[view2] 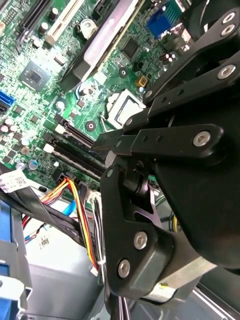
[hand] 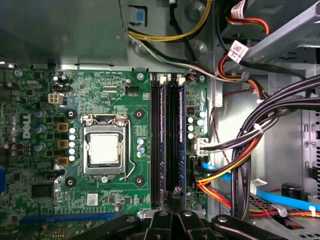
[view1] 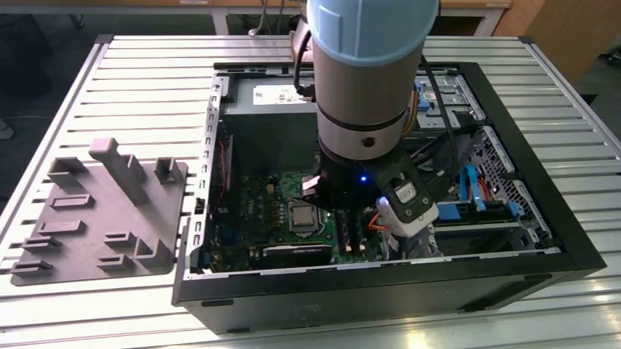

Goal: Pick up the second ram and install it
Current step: 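Press down the second ram until it locks into place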

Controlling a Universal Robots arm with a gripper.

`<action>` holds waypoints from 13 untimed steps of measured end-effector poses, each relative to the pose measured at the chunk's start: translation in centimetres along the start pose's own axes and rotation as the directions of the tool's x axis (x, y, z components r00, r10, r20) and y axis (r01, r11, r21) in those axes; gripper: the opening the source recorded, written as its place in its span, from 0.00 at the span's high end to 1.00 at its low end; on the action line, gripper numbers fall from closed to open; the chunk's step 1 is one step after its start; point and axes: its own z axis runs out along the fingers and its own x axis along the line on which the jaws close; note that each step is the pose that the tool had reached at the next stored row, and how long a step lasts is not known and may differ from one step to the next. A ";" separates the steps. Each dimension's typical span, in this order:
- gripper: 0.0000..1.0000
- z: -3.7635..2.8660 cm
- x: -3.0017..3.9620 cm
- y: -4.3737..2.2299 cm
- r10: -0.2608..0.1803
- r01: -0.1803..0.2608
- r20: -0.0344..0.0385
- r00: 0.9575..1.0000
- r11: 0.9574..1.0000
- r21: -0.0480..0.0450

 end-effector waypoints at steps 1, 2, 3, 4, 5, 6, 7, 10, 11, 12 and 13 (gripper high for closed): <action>0.89 0.00 0.00 0.00 0.000 0.000 0.000 1.000 1.000 0.000; 0.89 0.00 0.00 0.00 0.000 0.000 0.000 1.000 1.000 0.000; 0.89 0.00 0.00 0.00 0.000 0.000 0.000 1.000 1.000 0.000; 0.89 -0.01 0.00 0.00 0.000 0.000 0.000 1.000 1.000 -0.001; 0.89 -0.02 0.00 0.01 0.000 0.000 0.000 1.000 1.000 -0.001; 0.89 -0.02 -0.01 0.06 0.000 0.000 0.000 1.000 1.000 -0.001; 0.89 -0.02 -0.01 0.11 0.000 0.000 0.000 1.000 1.000 -0.001; 0.89 0.01 0.01 0.41 0.000 0.000 0.000 1.000 1.000 -0.001; 0.89 0.01 0.01 0.52 0.000 0.000 0.000 1.000 1.000 -0.001; 0.89 0.02 0.01 0.64 0.000 0.000 0.000 1.000 1.000 -0.001; 0.89 0.03 0.02 0.79 0.000 0.000 0.000 1.000 1.000 -0.001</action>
